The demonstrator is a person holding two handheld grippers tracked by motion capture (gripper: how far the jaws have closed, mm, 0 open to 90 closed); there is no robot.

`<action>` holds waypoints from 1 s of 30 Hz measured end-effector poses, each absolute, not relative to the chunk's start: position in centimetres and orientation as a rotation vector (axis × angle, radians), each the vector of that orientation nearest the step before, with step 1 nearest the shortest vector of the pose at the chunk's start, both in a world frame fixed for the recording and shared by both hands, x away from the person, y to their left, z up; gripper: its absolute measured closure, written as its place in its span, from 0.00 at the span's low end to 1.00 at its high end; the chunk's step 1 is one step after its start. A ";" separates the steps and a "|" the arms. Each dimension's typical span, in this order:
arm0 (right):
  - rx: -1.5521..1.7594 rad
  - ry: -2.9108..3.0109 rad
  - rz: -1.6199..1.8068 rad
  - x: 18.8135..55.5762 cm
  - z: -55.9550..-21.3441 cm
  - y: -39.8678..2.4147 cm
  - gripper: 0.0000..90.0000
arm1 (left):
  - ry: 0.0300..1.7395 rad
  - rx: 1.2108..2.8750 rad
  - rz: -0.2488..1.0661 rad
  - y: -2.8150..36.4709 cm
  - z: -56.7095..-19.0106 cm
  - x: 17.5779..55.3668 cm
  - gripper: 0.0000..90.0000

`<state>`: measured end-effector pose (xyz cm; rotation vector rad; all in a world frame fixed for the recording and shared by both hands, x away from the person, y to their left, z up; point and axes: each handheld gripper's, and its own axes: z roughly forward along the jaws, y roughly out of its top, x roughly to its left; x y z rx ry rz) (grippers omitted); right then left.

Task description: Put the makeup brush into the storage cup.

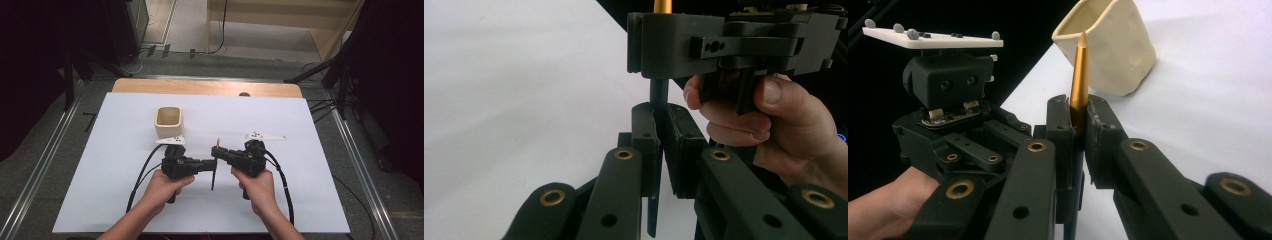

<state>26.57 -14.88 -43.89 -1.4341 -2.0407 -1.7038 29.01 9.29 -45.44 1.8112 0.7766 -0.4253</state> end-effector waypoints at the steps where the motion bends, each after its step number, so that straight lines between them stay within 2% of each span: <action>1: -1.433 -2.035 -1.698 26.6 -43.9 -14.9 0.93 | 0.774 1.810 -0.426 9.3 -45.5 29.0 0.94; 8: -1.425 -2.006 -1.684 26.7 -43.9 -15.1 0.93 | 0.748 1.811 -0.422 9.3 -45.5 29.0 0.91; 15: -1.396 -2.018 -1.676 26.8 -44.0 -15.1 0.93 | 0.711 1.821 -0.463 9.3 -45.7 29.4 0.66; 18: -1.372 -2.023 -1.680 26.8 -44.0 -15.1 0.93 | 0.687 1.826 -0.515 9.3 -46.1 29.9 0.46; 21: -1.354 -2.027 -1.680 26.9 -44.0 -15.1 0.93 | 0.650 1.841 -0.531 9.2 -46.2 30.1 0.37; 27: -1.334 -2.025 -1.681 26.9 -44.1 -15.1 0.93 | 0.609 1.884 -0.541 8.9 -46.0 30.3 0.35; 30: -1.327 -2.025 -1.684 26.9 -44.1 -15.2 0.93 | 0.610 1.886 -0.545 8.8 -46.0 30.4 0.39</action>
